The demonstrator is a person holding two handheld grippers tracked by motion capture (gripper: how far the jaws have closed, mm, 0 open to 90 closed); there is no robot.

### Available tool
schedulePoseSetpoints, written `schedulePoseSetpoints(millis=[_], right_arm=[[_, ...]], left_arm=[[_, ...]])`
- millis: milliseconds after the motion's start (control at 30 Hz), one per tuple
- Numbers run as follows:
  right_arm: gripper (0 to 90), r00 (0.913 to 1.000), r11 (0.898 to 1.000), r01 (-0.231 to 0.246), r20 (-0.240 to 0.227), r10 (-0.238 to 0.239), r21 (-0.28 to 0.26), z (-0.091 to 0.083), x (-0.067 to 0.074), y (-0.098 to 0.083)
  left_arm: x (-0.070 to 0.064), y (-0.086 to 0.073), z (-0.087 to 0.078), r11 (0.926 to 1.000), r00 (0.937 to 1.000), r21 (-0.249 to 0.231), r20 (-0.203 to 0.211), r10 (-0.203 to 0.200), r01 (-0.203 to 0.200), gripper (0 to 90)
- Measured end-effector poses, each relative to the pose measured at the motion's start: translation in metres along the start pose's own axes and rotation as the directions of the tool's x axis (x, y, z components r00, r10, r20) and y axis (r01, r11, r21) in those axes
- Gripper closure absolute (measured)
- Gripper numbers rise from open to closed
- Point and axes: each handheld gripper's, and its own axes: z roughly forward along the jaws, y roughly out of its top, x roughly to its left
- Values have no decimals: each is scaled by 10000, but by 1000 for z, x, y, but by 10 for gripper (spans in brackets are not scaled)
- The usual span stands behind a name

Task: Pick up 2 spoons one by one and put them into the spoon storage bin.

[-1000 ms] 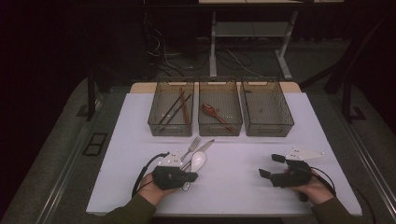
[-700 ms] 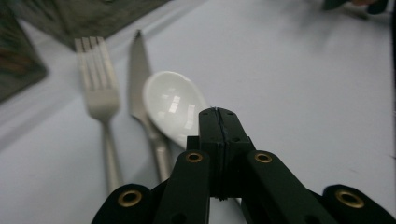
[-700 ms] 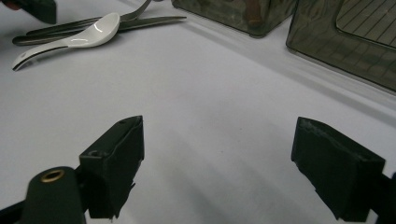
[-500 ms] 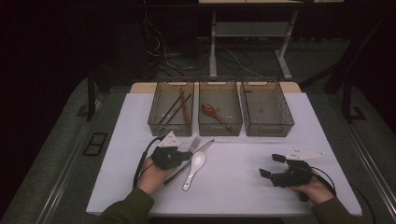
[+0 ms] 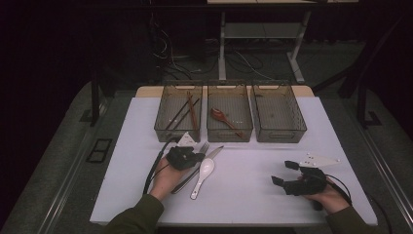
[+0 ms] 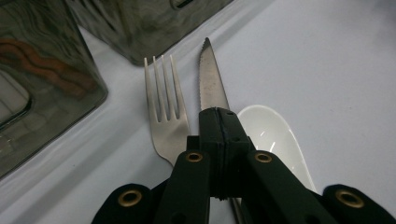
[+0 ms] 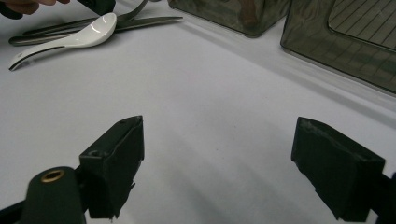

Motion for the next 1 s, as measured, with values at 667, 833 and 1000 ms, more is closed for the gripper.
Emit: schedulePoseSetpoints(millis=[667,833,1000], right_arm=[[167,10000,10000,-44,40,44,-23,-1,-1,0],[167,10000,10000,-33,47,33,-44,-2,-1,0],[167,10000,10000,-48,75,48,-58,-2,-1,0]], left_arm=[[1,5,4,10000,9998,-41,-197,26,-27,888],[4,5,-1,9990,9998,-382,65,-210,212,876],[1,4,-3,9985,9990,-523,425,-162,185,789]])
